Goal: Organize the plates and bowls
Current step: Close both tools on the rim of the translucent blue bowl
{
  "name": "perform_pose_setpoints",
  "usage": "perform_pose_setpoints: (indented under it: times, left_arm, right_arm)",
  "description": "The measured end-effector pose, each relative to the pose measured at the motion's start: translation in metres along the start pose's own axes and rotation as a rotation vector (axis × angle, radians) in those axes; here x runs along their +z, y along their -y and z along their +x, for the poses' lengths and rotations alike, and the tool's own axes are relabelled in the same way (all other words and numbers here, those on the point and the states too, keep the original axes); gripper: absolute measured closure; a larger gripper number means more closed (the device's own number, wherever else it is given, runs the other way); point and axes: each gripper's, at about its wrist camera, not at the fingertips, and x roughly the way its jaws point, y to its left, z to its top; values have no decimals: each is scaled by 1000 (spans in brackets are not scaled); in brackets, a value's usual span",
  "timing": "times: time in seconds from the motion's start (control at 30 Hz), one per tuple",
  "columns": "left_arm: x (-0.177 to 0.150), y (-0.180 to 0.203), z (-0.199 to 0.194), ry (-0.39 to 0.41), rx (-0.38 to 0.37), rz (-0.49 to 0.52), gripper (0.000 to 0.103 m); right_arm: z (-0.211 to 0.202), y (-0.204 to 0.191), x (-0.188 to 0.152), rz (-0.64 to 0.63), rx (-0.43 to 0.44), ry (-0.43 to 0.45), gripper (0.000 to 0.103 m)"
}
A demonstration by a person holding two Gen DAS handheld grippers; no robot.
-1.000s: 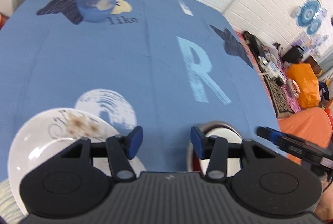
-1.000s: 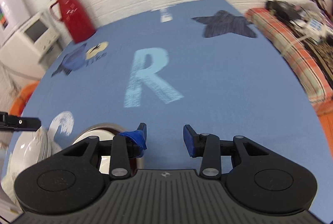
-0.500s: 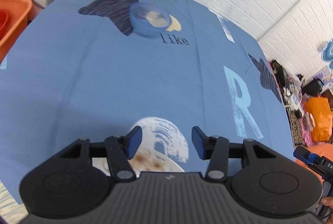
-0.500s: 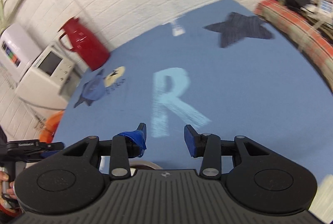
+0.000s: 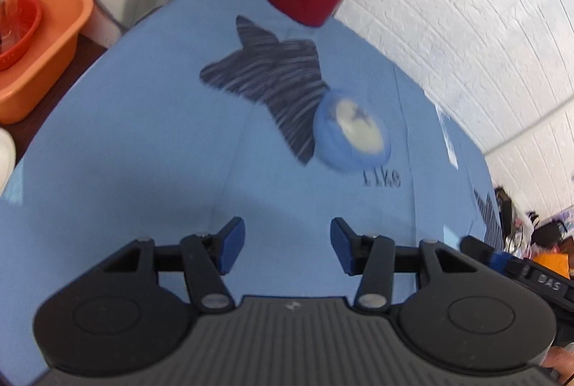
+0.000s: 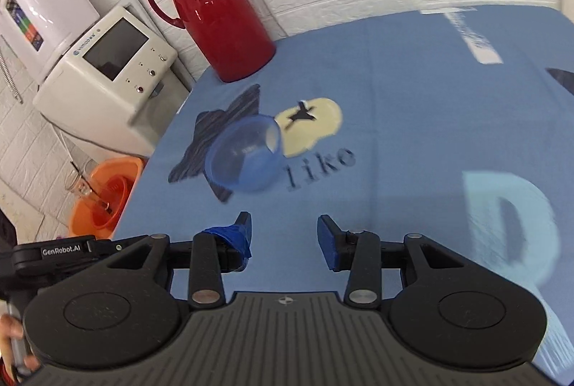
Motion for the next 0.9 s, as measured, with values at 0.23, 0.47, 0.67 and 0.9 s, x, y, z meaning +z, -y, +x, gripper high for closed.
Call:
perform_pose_setpoints:
  times: [0.23, 0.47, 0.67, 0.9]
  left_arm:
    - [53, 23, 55, 8, -7, 21, 52]
    - [66, 30, 103, -21, 54, 87, 52]
    - [66, 33, 118, 1, 94, 141, 52]
    - [64, 35, 119, 2, 96, 151, 54]
  right_arm:
    - [78, -19, 39, -38, -89, -22, 78]
    - [122, -15, 48, -64, -126, -62, 77]
    - [134, -18, 48, -145, -166, -54, 75]
    - [136, -27, 51, -189, -238, -81, 73]
